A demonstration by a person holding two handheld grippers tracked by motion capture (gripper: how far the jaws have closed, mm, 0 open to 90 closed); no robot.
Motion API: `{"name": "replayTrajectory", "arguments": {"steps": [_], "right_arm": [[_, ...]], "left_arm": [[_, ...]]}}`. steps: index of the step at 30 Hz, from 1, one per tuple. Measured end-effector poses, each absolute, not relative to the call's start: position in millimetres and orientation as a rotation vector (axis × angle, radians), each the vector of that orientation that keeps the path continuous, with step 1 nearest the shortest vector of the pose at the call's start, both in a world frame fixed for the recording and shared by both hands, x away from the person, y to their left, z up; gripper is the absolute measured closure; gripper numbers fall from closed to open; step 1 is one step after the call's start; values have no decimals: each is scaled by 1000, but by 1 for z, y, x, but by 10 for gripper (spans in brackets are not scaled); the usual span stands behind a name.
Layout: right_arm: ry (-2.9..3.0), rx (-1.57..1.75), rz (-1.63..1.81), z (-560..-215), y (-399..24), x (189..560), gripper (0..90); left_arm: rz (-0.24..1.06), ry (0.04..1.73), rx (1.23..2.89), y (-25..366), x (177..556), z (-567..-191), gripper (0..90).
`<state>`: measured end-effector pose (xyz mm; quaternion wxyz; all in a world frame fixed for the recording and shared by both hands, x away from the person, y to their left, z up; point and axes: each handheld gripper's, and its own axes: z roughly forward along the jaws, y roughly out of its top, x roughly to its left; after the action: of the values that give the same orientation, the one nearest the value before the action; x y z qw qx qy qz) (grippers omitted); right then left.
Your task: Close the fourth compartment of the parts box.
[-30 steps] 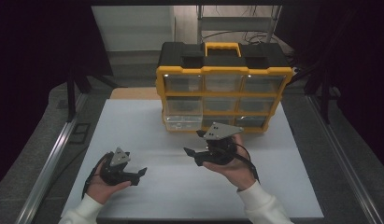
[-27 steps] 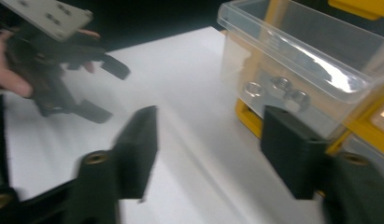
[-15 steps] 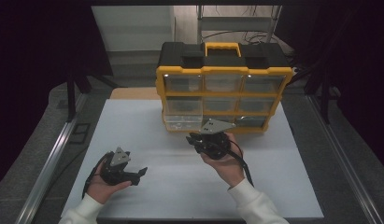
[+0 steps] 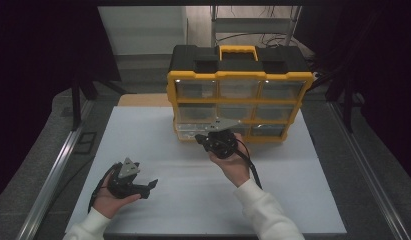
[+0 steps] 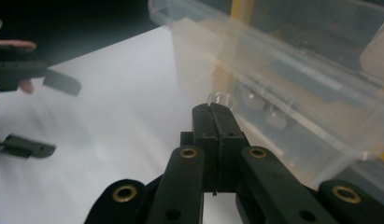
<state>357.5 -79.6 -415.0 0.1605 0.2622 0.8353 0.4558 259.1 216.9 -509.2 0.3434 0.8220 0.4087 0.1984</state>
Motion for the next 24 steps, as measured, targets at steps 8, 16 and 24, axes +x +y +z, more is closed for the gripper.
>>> {"name": "replayTrajectory", "arguments": {"steps": [8, 16, 24], "right_arm": [[2356, 719, 1276, -416, -71, 363, 900], [2338, 758, 1299, -417, -71, 369, 900], [2332, 766, 1303, -417, -71, 372, 900]], "left_arm": [[513, 1061, 2137, 217, 259, -509, 119], [510, 1064, 2138, 217, 259, -510, 119], [509, 1060, 2142, 217, 260, -511, 119]]}}
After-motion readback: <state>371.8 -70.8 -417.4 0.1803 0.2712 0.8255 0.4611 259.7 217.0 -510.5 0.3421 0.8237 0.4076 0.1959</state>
